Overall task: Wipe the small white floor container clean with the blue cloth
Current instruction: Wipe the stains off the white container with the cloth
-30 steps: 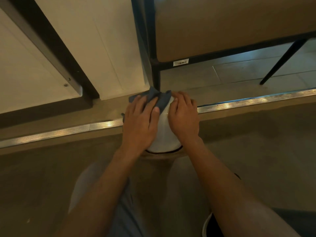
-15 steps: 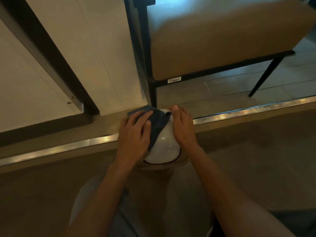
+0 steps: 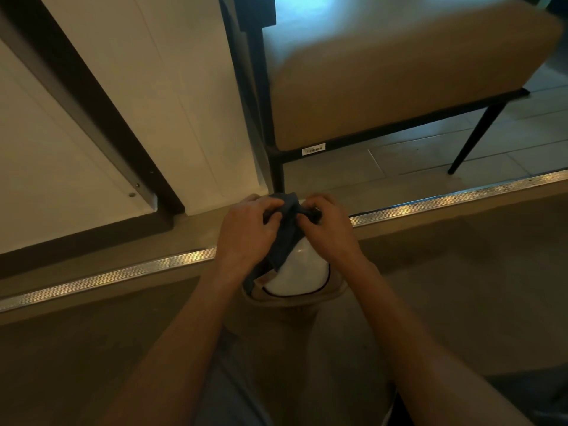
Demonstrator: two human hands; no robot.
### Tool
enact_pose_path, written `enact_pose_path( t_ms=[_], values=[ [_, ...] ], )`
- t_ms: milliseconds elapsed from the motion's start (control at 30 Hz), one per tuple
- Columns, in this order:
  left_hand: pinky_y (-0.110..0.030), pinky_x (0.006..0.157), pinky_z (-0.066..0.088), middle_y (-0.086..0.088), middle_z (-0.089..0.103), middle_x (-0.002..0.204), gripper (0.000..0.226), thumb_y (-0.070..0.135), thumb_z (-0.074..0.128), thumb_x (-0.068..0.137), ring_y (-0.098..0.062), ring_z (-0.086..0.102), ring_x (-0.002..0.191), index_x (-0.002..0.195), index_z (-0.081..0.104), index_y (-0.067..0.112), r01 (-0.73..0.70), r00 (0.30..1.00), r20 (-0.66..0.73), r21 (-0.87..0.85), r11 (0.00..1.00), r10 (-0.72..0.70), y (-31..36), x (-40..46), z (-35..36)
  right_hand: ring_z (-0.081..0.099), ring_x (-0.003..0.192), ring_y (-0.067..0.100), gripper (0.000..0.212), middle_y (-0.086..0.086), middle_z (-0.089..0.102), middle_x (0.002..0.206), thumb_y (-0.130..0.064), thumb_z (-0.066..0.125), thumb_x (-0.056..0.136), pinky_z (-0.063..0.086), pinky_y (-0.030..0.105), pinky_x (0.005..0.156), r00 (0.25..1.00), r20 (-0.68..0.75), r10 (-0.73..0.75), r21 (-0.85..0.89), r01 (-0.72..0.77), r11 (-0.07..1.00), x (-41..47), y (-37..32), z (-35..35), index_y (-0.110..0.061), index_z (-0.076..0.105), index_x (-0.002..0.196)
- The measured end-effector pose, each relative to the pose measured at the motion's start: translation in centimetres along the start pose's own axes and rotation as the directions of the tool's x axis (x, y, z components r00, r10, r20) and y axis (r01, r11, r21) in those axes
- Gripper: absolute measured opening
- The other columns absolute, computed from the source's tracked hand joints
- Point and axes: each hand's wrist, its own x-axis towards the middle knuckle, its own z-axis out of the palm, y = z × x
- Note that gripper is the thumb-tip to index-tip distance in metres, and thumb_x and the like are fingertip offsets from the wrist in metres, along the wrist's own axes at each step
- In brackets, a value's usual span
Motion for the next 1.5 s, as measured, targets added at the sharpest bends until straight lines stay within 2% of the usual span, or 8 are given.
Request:
enact_pose_path(
  t_ms=[233, 533, 667, 900, 1033, 1167, 1233, 1500],
  values=[
    [-0.037, 0.096, 0.047, 0.006, 0.071, 0.118, 0.024, 0.03, 0.057, 0.101, -0.02, 0.054, 0.115, 0.121, 0.071, 0.029, -0.021, 1.0, 0.006, -0.049, 0.999, 0.021, -1.2, 0.3, -0.1, 0.054, 0.083, -0.001, 0.007, -0.007, 0.056, 0.095, -0.019, 0.059, 0.098, 0.041, 0.0, 0.064, 0.983, -0.083, 0.161, 0.157, -0.147, 0.977, -0.1, 0.6, -1.2, -0.016, 0.06, 0.104],
    [-0.034, 0.102, 0.043, -0.002, 0.053, 0.142, 0.039, 0.044, 0.044, 0.105, -0.021, 0.051, 0.127, 0.139, 0.055, 0.03, 0.24, 0.97, -0.02, -0.101, 0.966, -0.243, -3.2, 0.6, 1.6, 0.06, 0.087, 0.018, 0.008, 0.0, 0.061, 0.083, -0.023, 0.062, 0.093, 0.052, 0.036, 0.076, 0.805, -0.105, 0.583, 0.444, -0.487, 0.752, 1.3, 2.0, -3.0, -0.014, 0.063, 0.094],
    [-0.031, 0.094, 0.041, -0.002, 0.059, 0.128, 0.042, 0.046, 0.034, 0.108, -0.018, 0.055, 0.118, 0.134, 0.057, 0.023, 0.277, 0.96, 0.015, -0.212, 0.937, -0.28, -3.4, 0.0, 2.4, 0.054, 0.079, 0.016, 0.017, 0.005, 0.056, 0.089, -0.02, 0.057, 0.094, 0.049, 0.031, 0.064, 0.701, -0.01, 0.713, 0.588, -0.573, 0.571, 1.3, 1.7, -4.2, -0.009, 0.058, 0.106],
    [-0.018, 0.095, 0.039, 0.003, 0.062, 0.126, 0.041, 0.036, 0.032, 0.111, -0.007, 0.054, 0.115, 0.132, 0.062, 0.018, 0.256, 0.944, -0.1, -0.384, 0.887, -0.315, -3.5, -0.5, 3.9, 0.051, 0.118, 0.03, 0.036, 0.012, 0.052, 0.13, -0.033, 0.056, 0.094, 0.045, 0.05, 0.1, 0.933, -0.154, 0.326, -0.16, -0.349, 0.924, 2.0, 0.5, -3.0, -0.017, 0.056, 0.126],
    [-0.016, 0.101, 0.04, 0.01, 0.058, 0.127, 0.033, 0.029, 0.037, 0.11, 0.007, 0.053, 0.114, 0.134, 0.058, 0.019, 0.18, 0.934, -0.197, -0.46, 0.869, -0.298, -3.7, -1.6, 4.8, 0.049, 0.126, 0.033, 0.058, 0.009, 0.048, 0.14, -0.061, 0.04, 0.096, 0.039, 0.055, 0.105, 0.96, 0.082, 0.267, -0.344, -0.224, 0.912, 3.4, -2.3, -0.7, -0.02, 0.05, 0.136],
    [-0.032, 0.102, 0.045, 0.004, 0.06, 0.125, 0.027, 0.025, 0.046, 0.103, -0.016, 0.056, 0.119, 0.127, 0.059, 0.022, 0.116, 0.916, -0.304, -0.421, 0.9, -0.26, -3.9, -3.1, 5.8, 0.026, 0.143, 0.042, 0.079, 0.017, 0.04, 0.151, -0.072, 0.02, 0.095, 0.008, 0.071, 0.111, 0.942, 0.092, 0.323, -0.668, -0.182, 0.722, 3.3, -3.6, 1.9, -0.013, 0.047, 0.14],
    [-0.034, 0.101, 0.046, 0.002, 0.061, 0.124, 0.026, 0.022, 0.051, 0.101, -0.019, 0.055, 0.118, 0.125, 0.06, 0.019, 0.096, 0.902, -0.348, -0.414, 0.905, -0.255, -3.7, -3.8, 6.0, 0.015, 0.147, 0.043, 0.076, 0.018, 0.037, 0.153, -0.067, 0.022, 0.096, 0.0, 0.072, 0.11, 0.966, 0.056, 0.253, -0.733, -0.132, 0.667, 3.0, -4.0, 2.6, -0.01, 0.048, 0.14],
    [-0.033, 0.102, 0.046, 0.003, 0.058, 0.129, 0.035, 0.038, 0.042, 0.106, -0.016, 0.053, 0.123, 0.137, 0.049, 0.024, 0.126, 0.871, -0.361, -0.492, 0.861, -0.334, -3.4, -4.3, 6.2, 0.046, 0.125, 0.034, 0.06, 0.012, 0.053, 0.136, -0.059, 0.028, 0.1, 0.039, 0.05, 0.099, 0.997, 0.032, 0.068, -0.646, -0.032, 0.763, 1.7, -2.8, 3.8, -0.016, 0.053, 0.134]
  ],
)
